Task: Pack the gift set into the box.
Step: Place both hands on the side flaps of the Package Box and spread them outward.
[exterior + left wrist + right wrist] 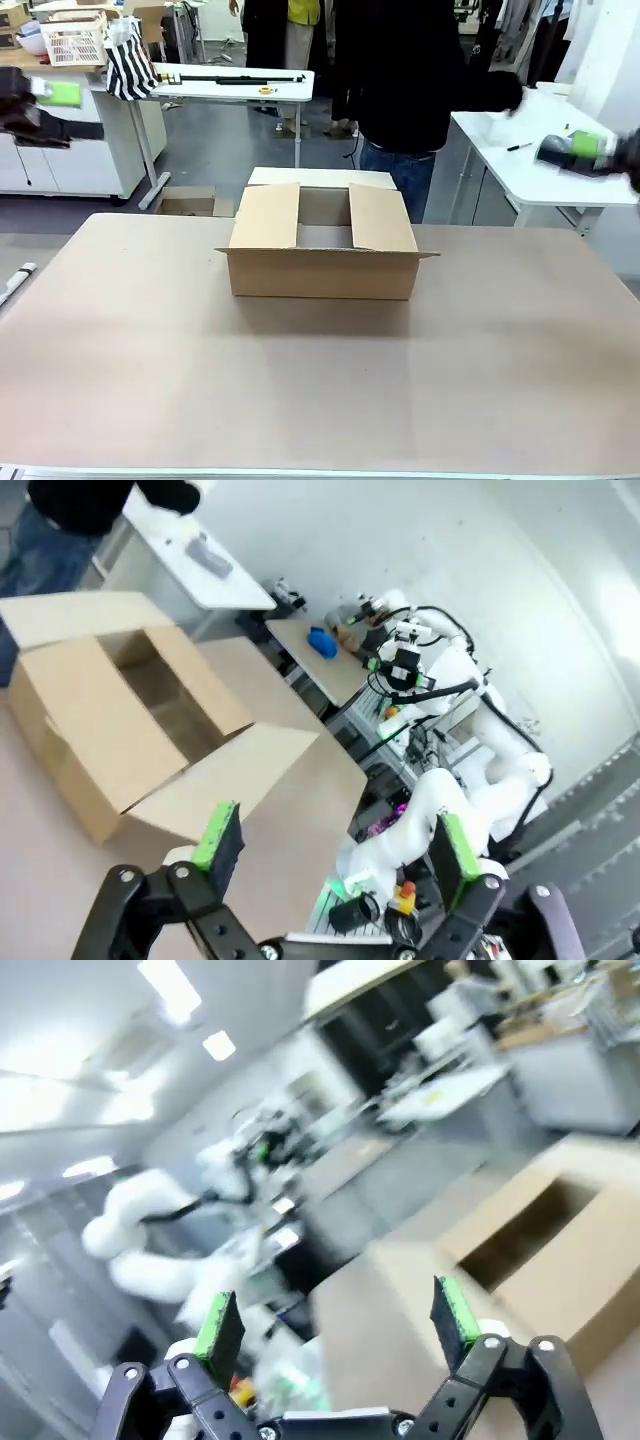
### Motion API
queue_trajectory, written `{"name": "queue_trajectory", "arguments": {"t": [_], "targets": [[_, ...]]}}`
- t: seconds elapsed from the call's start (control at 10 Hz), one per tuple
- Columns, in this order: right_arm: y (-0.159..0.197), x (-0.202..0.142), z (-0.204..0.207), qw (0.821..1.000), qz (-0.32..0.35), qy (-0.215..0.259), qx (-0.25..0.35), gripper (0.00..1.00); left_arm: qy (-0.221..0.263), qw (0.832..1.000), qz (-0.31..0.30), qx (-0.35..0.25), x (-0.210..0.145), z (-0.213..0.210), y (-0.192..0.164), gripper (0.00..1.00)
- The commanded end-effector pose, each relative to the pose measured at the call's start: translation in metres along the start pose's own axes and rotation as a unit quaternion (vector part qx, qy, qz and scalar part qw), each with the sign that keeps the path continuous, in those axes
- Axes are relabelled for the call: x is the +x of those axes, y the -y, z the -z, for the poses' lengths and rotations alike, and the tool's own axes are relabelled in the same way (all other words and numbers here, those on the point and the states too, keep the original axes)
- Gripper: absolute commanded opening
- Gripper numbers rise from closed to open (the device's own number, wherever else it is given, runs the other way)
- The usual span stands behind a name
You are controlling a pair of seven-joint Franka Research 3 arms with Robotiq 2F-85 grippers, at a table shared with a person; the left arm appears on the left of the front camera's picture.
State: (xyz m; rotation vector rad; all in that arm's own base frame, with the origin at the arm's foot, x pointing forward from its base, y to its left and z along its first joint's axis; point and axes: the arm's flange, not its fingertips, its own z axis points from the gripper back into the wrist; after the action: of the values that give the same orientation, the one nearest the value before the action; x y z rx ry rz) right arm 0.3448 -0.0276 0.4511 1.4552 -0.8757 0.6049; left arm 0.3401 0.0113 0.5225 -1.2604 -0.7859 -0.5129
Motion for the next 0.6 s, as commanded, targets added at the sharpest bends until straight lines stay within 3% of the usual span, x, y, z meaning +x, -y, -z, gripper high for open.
{"name": "queue_trajectory", "arguments": {"t": [0.0, 0.1, 0.5], "targets": [[0.005, -0.053, 0.025, 0.987, 0.048, -0.137, -0.069, 1.0, 0.006, 1.0, 0.005, -0.011, 0.003, -0.006, 0.01, 1.0], [0.0, 0.0, 0.0, 1.0, 0.0, 0.0, 0.0, 1.0, 0.006, 1.0, 0.005, -0.011, 0.003, -0.006, 0.01, 1.0], [0.0, 0.0, 0.0, 1.0, 0.0, 0.0, 0.0, 1.0, 0.006, 1.0, 0.005, -0.011, 0.003, -0.006, 0.01, 1.0]]}}
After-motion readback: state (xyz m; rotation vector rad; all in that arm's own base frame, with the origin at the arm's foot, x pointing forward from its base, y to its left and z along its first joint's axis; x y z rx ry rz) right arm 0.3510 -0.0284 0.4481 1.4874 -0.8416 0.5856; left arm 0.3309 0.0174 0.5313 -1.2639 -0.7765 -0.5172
